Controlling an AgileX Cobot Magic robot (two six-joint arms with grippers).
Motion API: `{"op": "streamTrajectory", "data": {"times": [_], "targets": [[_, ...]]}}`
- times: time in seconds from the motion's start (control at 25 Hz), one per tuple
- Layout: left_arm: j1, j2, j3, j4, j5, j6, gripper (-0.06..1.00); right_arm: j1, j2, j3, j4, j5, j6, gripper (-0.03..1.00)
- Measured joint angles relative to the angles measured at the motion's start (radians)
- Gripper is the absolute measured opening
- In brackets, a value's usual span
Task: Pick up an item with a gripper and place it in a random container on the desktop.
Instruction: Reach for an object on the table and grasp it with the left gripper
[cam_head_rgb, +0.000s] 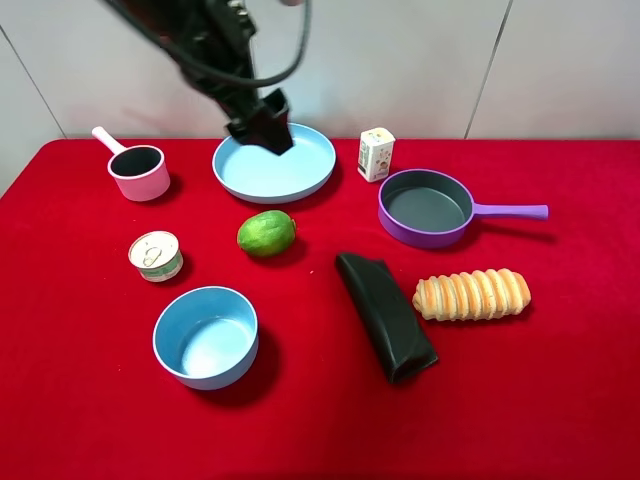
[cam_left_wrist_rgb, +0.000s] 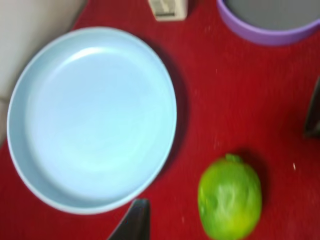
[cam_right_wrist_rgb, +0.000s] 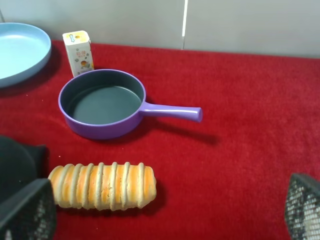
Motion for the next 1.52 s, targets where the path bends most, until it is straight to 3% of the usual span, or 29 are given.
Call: {"op": "streamTrajectory", "data": {"times": [0.48, 0.84, 1.52], "targets": [[-0.015, 0.247, -0.269, 0.003, 0.004, 0.002, 0.99, 0.0, 0.0, 0.0, 0.0, 0.0, 0.0, 0.69], [-0.015, 0.4, -0.416, 0.003, -0.064, 0.026, 0.99, 0.0, 0.0, 0.0, 0.0, 0.0, 0.0, 0.69], [-0.015, 0.554, -0.457, -0.05, -0.336, 0.028, 0.99, 0.0, 0.0, 0.0, 0.0, 0.0, 0.0, 0.69]]}}
